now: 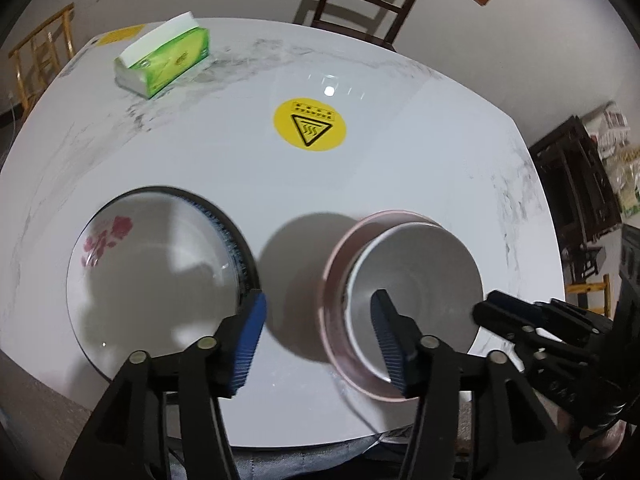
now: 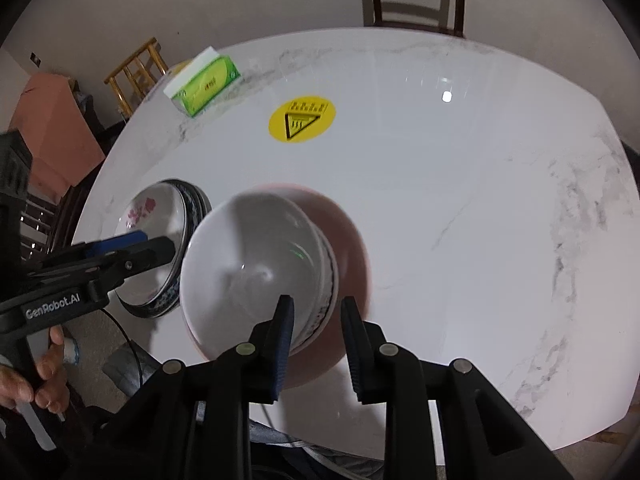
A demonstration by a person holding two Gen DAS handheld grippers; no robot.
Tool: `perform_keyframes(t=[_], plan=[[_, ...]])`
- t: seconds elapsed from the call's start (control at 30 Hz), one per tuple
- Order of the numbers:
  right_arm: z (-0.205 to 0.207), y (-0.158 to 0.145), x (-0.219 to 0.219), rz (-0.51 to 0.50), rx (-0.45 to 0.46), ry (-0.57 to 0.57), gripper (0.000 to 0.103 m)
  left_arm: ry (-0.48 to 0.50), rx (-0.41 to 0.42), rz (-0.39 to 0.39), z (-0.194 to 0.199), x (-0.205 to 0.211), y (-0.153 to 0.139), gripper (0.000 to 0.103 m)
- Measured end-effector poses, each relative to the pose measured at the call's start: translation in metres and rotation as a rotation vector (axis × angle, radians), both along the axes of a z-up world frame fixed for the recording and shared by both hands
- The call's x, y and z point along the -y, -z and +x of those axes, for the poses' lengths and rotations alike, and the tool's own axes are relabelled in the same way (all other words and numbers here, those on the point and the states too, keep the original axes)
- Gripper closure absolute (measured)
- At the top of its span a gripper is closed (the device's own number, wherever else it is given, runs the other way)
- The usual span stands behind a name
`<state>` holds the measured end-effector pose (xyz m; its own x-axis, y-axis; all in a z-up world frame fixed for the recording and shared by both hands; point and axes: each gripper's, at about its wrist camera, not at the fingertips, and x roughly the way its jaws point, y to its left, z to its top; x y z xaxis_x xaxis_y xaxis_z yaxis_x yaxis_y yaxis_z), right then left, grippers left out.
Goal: Organize plates and bowls
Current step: 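Open both grippers to release the blue-printed bowl, then grasp the pink bowl rim with the left gripper while the right gripper grasps it too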
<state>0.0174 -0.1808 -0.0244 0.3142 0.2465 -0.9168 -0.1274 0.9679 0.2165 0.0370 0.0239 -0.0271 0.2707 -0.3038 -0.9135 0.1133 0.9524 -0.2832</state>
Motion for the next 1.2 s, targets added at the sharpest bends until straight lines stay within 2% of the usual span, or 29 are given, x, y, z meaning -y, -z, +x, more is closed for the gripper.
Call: perform_keyframes(t=[0.13, 0.27, 0.33, 0.63, 0.77, 0.93, 1.13, 1.2], plan=[[-0.005, 0.000, 0.011, 0.049, -0.004, 0.027, 0.078, -0.029, -0.043, -0.043, -0.003, -0.013, 0.006, 0.048], [-0.008, 0.008, 0.017, 0.033, -0.035, 0.043, 0.078, -0.045, -0.047, -0.018, -0.007, -0.020, 0.008, 0.042], [-0.008, 0.013, 0.016, 0.008, -0.050, 0.045, 0.078, -0.054, -0.054, -0.027, -0.007, -0.023, 0.010, 0.041], [-0.007, 0.023, 0.018, 0.008, -0.081, 0.084, 0.077, -0.076, -0.103, -0.042, -0.006, -0.019, 0.028, 0.043], [-0.001, 0.032, 0.013, -0.017, -0.097, 0.096, 0.078, -0.077, -0.130, -0.049, -0.003, -0.016, 0.037, 0.055], [0.003, 0.042, 0.005, -0.061, -0.109, 0.085, 0.077, -0.068, -0.147, -0.039, -0.001, -0.010, 0.045, 0.064], [0.009, 0.047, 0.006, -0.069, -0.121, 0.094, 0.077, -0.043, -0.132, -0.034, 0.001, -0.001, 0.046, 0.077], [0.011, 0.049, 0.008, -0.074, -0.120, 0.102, 0.078, -0.040, -0.135, -0.042, 0.002, 0.001, 0.047, 0.079]])
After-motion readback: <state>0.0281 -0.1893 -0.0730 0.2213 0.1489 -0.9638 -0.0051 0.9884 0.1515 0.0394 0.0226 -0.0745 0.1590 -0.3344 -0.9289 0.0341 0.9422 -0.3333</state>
